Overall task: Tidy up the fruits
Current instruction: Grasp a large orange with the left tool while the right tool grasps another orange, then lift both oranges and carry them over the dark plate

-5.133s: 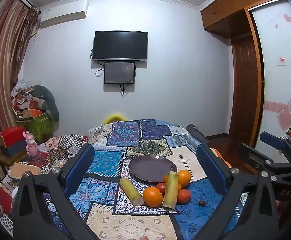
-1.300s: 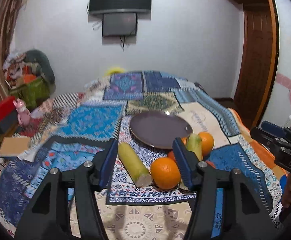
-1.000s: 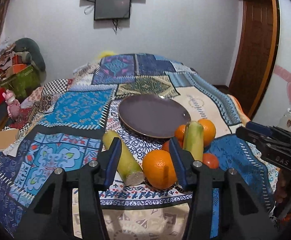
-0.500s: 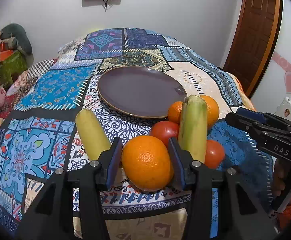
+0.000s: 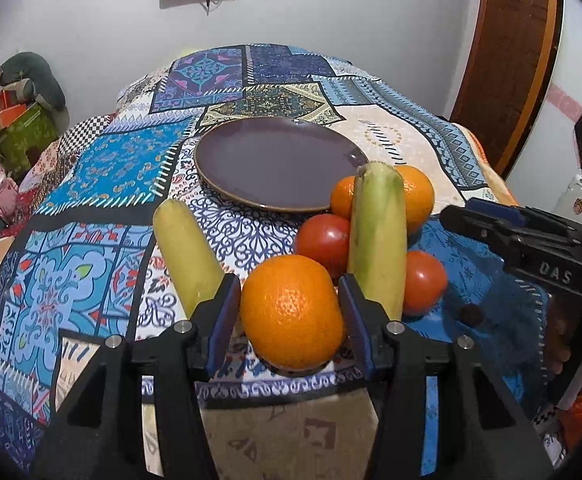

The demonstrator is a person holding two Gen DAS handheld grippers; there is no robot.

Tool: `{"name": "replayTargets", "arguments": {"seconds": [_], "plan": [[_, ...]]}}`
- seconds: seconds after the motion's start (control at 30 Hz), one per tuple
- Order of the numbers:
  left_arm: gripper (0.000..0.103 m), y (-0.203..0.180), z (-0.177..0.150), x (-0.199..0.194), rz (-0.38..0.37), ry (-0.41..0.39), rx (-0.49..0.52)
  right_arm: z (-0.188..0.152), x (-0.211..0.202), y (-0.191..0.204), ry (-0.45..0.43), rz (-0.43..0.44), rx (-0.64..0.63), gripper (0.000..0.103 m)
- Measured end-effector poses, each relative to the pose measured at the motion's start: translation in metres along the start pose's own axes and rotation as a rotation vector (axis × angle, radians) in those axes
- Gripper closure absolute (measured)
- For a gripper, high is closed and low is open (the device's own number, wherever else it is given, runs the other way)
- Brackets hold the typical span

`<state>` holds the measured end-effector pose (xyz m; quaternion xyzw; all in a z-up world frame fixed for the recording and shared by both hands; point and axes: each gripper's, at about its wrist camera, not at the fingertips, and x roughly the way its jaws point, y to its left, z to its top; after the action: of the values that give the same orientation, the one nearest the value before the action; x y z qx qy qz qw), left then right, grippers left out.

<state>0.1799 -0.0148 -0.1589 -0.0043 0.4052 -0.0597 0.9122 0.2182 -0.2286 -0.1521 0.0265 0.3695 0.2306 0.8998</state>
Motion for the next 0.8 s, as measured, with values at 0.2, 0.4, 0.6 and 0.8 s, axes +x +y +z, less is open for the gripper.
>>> {"name": "replayTargets", "arguments": {"seconds": [0.2,0.4,0.6,0.8], "plan": [[0.051,-0.004,0.000,0.005,0.011,0.022,0.030,-0.001,0.001,0.002,-0.001,0.006,0.000,0.046],[0.051,0.004,0.003,0.018,-0.064,0.047,-0.019,0.002,0.009,0.002,0.014,-0.006,-0.013,0.046],[0.051,0.005,0.009,0.013,-0.061,0.038,-0.017,0.005,0.019,-0.002,0.041,-0.001,-0.004,0.045],[0.051,0.012,0.030,-0.001,-0.049,-0.030,-0.027,0.011,0.026,0.001,0.045,0.004,-0.031,0.035]]}}
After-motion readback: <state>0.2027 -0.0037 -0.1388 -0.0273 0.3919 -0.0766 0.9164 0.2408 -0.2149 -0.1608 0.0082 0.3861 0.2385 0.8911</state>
